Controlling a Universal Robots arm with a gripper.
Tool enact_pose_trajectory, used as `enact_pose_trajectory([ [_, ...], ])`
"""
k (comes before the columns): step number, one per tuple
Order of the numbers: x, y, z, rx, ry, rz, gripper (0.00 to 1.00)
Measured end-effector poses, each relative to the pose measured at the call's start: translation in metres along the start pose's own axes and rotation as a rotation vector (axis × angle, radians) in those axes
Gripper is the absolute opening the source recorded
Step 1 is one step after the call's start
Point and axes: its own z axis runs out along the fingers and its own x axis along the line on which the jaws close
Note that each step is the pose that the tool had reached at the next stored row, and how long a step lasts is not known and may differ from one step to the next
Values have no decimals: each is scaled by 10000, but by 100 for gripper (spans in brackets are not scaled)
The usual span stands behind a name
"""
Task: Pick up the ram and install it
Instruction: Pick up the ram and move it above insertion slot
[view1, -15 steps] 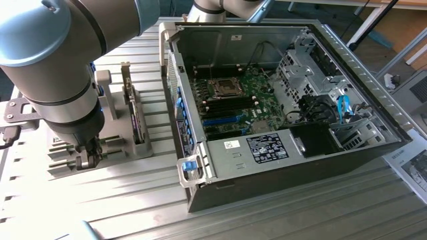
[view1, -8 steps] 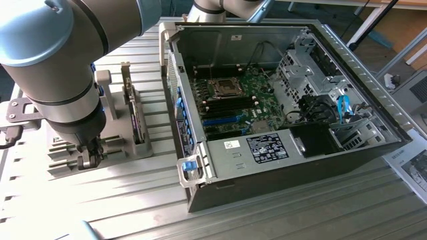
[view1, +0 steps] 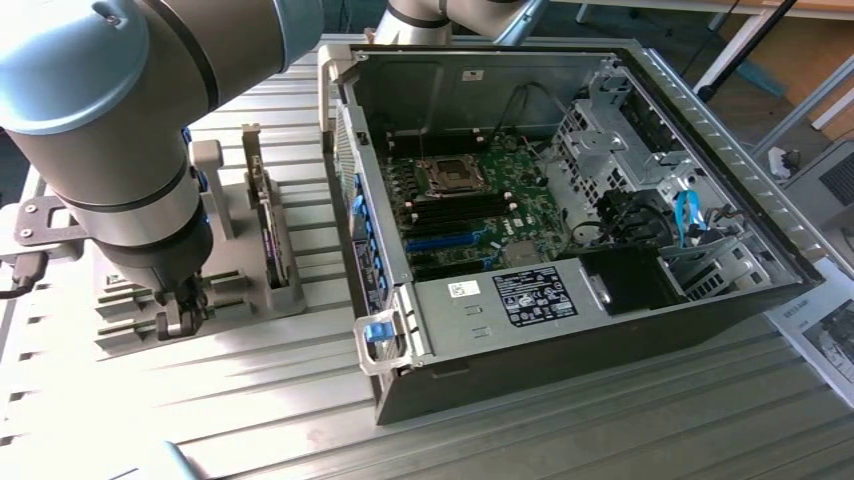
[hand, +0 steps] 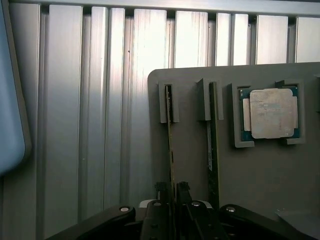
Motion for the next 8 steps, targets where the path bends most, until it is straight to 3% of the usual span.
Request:
enact_pose_trajectory([
  [8, 0, 0, 0, 0, 0, 0, 21],
])
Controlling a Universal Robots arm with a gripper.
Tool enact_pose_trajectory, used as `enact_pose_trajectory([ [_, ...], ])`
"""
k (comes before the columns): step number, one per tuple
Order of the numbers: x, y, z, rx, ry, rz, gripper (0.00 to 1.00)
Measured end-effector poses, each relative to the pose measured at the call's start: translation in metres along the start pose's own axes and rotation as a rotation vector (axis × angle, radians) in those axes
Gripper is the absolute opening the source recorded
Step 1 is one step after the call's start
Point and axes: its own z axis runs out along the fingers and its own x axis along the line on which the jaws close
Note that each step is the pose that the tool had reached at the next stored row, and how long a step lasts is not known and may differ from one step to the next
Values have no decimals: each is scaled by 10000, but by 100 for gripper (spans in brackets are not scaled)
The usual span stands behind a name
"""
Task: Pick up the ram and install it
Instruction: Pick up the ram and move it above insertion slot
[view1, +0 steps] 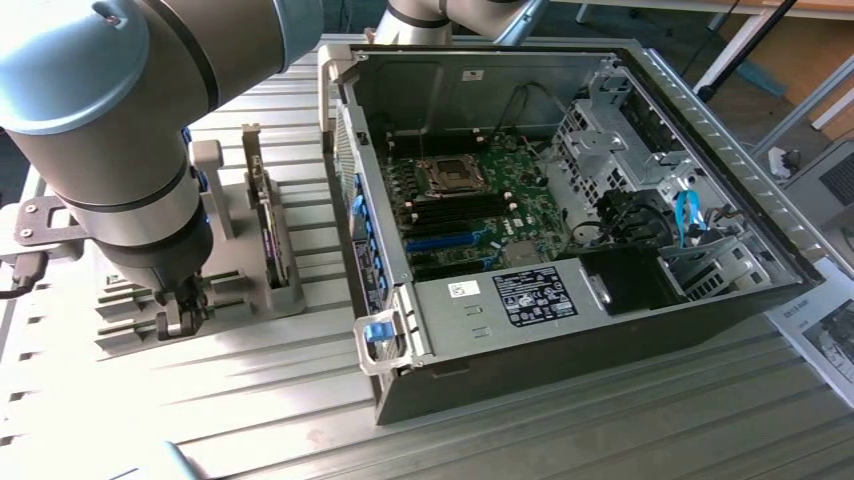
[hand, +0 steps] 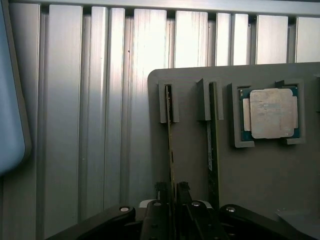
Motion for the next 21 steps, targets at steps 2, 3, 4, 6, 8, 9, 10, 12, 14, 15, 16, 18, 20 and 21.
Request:
enact_pose_trajectory([
  [2, 0, 0, 0, 0, 0, -1, 12],
  [3, 0, 0, 0, 0, 0, 0, 12],
  [4, 0, 0, 0, 0, 0, 0, 12],
  [6, 0, 0, 0, 0, 0, 0, 12],
  [8, 0, 0, 0, 0, 0, 0, 12],
  [9, 0, 0, 0, 0, 0, 0, 12],
  [10, -1, 0, 0, 0, 0, 0, 12],
  [12, -1, 0, 0, 0, -1, 0, 12],
  [14, -1, 0, -1, 2, -2, 0, 12],
  [15, -1, 0, -6, 2, -2, 0, 12],
  [16, -1, 1, -16, -1, 1, 0, 12],
  [18, -2, 1, -35, 0, 0, 0, 12],
  [20, -2, 1, -59, 0, 0, 0, 12],
  [21, -2, 2, -68, 1, -1, 0, 12],
])
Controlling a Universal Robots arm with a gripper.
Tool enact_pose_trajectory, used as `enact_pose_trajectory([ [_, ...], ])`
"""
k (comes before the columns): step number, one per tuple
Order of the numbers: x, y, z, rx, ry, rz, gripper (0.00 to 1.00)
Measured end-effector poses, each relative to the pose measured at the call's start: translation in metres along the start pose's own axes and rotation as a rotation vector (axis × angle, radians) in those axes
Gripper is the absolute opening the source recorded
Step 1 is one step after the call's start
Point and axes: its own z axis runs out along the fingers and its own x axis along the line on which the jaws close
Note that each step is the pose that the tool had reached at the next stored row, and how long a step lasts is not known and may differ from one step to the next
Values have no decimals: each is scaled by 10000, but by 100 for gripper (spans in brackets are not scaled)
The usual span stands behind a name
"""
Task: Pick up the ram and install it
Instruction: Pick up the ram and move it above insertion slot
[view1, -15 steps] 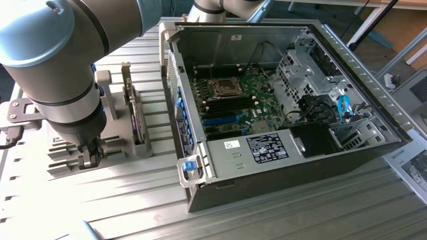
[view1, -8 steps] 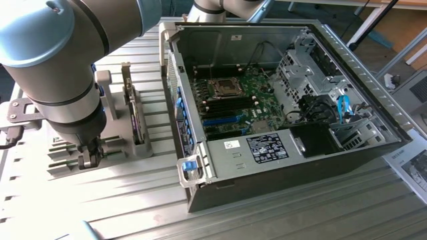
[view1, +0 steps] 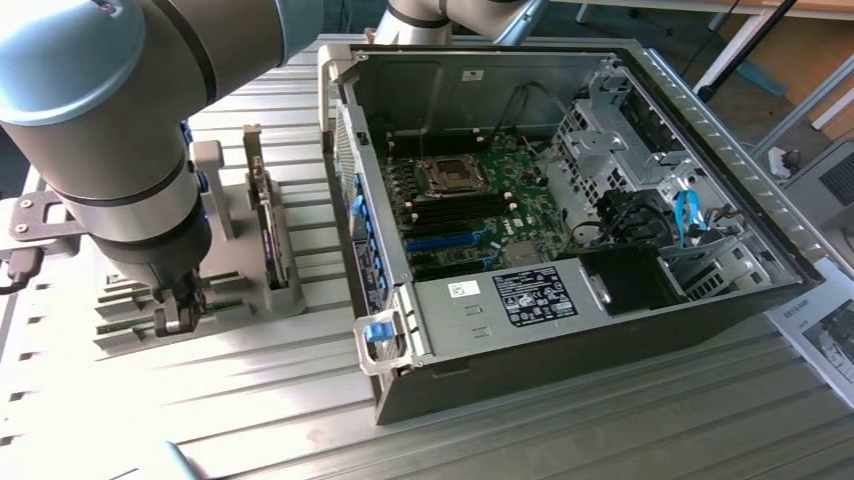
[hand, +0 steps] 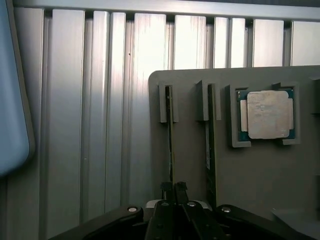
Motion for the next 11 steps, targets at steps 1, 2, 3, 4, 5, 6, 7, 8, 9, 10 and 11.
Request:
enact_pose_trajectory([
  [1, 0, 0, -12, 1, 0, 0, 12],
  [2, -1, 0, -25, 0, 0, 0, 12],
  [3, -1, 1, -39, 0, 0, 0, 12],
  [4, -2, 1, -56, 0, 1, 0, 12],
  [5, -3, 2, -95, -1, 1, 0, 12],
  [6, -4, 3, -133, 0, 0, 0, 12],
  [7, -5, 4, -158, 0, 0, 0, 12],
  [8, -5, 4, -178, -1, 1, 0, 12],
  [9, -6, 5, -197, -1, 0, 0, 12],
  [10, -6, 5, -220, -2, 1, 0, 12],
  [11, -7, 6, -252, -1, 1, 0, 12],
])
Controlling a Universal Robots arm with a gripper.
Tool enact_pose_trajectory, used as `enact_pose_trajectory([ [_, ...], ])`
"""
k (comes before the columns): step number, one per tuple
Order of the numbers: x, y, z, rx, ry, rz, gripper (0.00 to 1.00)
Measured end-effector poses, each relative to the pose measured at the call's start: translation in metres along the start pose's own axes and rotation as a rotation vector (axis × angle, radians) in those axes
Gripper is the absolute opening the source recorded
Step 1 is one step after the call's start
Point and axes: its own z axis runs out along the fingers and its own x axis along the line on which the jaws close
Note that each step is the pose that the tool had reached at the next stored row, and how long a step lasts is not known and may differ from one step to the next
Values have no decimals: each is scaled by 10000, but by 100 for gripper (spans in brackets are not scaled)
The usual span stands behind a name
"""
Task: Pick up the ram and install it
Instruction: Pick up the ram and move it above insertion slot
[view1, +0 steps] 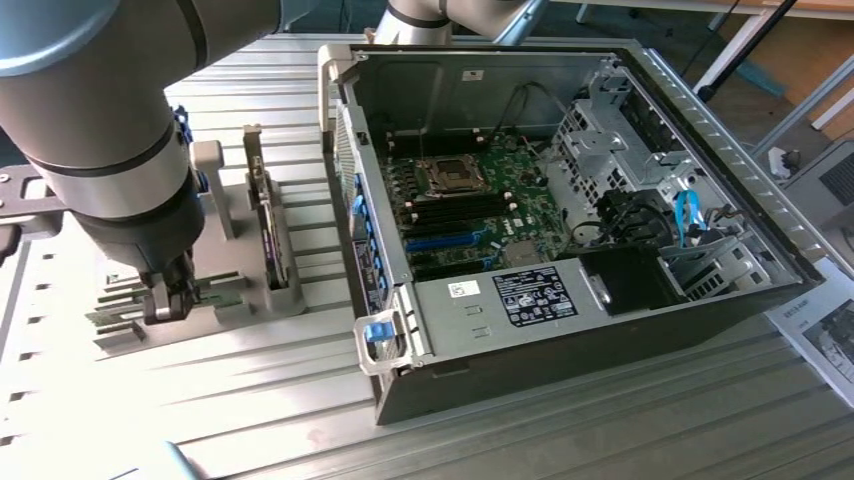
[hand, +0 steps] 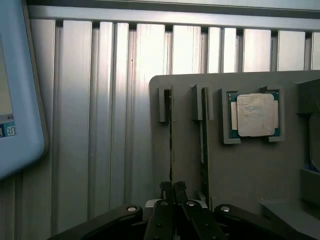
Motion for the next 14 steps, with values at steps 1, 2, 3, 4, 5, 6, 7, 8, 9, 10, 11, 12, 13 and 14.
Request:
enact_pose_trajectory([
  [1, -1, 0, -36, 1, -1, -1, 12],
  [2, -2, 1, -78, 1, 0, 0, 12],
  [3, -3, 2, -112, 1, 0, -1, 12],
  [4, -4, 3, -139, 1, 0, 0, 12],
  [5, -5, 3, -165, 1, -1, -1, 12],
  [6, -5, 4, -191, 0, 0, 0, 12],
  [7, -6, 5, -218, 1, 0, 0, 12],
  [8, -7, 5, -244, 0, 0, -1, 12],
  [9, -8, 6, -272, 0, 0, -1, 12],
  [10, -8, 6, -296, 1, -1, 0, 12],
  [11, -9, 7, -320, 1, -1, -1, 12],
  [12, -10, 7, -357, 1, -1, -1, 12],
  [13, -11, 8, -393, 0, -1, 0, 12],
  [14, -12, 9, -414, 1, -2, -1, 12],
])
